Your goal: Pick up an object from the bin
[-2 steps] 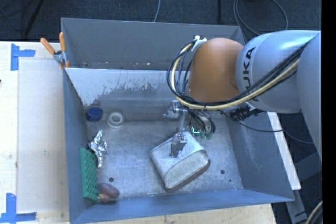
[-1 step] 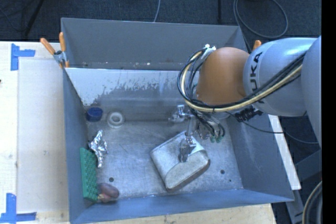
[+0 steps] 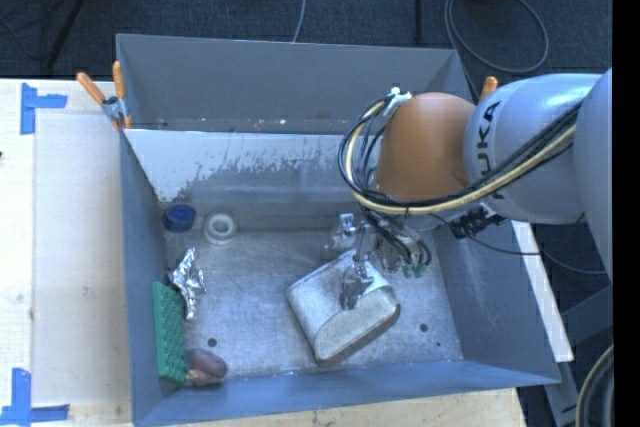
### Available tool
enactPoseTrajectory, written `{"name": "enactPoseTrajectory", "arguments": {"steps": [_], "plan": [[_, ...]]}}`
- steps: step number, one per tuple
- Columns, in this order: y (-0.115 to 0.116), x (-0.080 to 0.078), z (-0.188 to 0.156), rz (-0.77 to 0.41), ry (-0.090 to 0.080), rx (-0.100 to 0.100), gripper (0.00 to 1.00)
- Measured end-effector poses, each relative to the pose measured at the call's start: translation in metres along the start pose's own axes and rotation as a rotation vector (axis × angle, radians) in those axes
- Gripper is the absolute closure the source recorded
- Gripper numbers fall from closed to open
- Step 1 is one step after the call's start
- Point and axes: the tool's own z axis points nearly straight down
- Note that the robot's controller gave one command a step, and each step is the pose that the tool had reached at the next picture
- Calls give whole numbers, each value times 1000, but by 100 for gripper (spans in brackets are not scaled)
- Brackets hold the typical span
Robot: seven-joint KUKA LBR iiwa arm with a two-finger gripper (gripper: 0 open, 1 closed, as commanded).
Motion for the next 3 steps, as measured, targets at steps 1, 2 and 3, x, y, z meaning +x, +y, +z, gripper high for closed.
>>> {"name": "enactPoseTrajectory", "arguments": {"steps": [1, 2, 3], "plan": [[-9, 16, -90, 229, -29, 6, 100], [-9, 17, -88, 228, -25, 6, 0], [-51, 20, 22, -244, -20, 10, 0]]}}
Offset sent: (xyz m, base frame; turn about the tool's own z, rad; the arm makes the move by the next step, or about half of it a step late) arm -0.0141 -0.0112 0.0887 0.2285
